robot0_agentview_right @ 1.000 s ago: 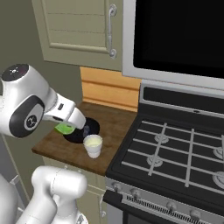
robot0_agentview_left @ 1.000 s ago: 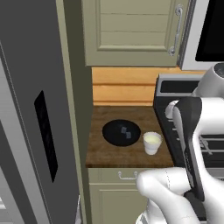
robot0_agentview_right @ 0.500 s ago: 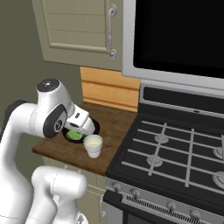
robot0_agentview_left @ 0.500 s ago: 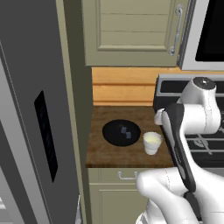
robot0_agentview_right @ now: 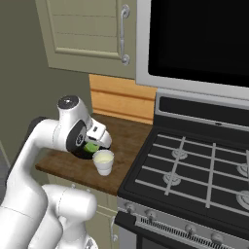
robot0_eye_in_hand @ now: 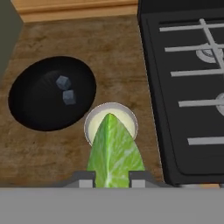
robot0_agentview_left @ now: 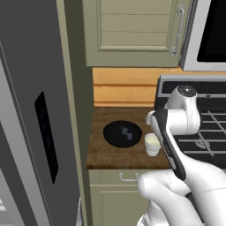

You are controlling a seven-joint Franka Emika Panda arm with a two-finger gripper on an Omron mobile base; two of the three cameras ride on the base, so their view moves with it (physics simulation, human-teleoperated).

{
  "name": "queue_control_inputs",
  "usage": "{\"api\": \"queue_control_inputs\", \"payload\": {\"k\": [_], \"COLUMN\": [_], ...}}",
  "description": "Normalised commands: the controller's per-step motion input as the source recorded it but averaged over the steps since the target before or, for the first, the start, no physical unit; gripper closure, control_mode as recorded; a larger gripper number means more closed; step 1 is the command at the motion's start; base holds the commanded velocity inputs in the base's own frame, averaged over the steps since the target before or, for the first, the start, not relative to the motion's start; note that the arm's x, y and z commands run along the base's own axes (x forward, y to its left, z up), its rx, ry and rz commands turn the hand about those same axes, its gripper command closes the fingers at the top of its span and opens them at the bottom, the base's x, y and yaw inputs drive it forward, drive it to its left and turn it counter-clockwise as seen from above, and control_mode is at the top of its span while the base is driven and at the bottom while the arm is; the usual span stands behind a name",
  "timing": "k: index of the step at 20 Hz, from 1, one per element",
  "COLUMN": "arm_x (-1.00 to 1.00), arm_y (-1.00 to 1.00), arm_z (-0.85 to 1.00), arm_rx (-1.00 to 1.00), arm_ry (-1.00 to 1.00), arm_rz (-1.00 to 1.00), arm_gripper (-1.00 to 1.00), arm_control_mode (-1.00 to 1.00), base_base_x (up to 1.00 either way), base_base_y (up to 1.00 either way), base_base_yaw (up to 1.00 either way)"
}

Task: Grab a lemon wedge from the fridge and one ice cube from the ice bowl, and put them in the glass of lemonade.

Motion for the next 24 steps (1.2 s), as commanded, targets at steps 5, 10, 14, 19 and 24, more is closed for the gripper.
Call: {"api": "queue_control_inputs", "payload": {"k": [5, 10, 14, 19, 24], "arm_x": [0.22, 0.0, 0.0, 0.0, 0.26], "arm_y": [0.0, 0.0, 0.0, 0.0, 0.0], "arm_z": [-0.18, -0.3, -0.09, 0.0, 0.0], "arm_rx": [-0.02, -0.03, -0.01, 0.0, 0.0], "arm_ry": [0.0, 0.08, 0.06, 0.01, 0.07], "arm_rz": [0.0, 0.02, 0.01, 0.02, 0.0], "arm_gripper": [1.0, 1.0, 1.0, 1.0, 1.0], "arm_control_mode": [-1.0, -1.0, -1.0, -1.0, -1.0], "base_base_x": [0.0, 0.0, 0.0, 0.0, 0.0], "base_base_y": [0.0, 0.0, 0.0, 0.0, 0.0], "base_base_yaw": [0.0, 0.0, 0.0, 0.0, 0.0]}}
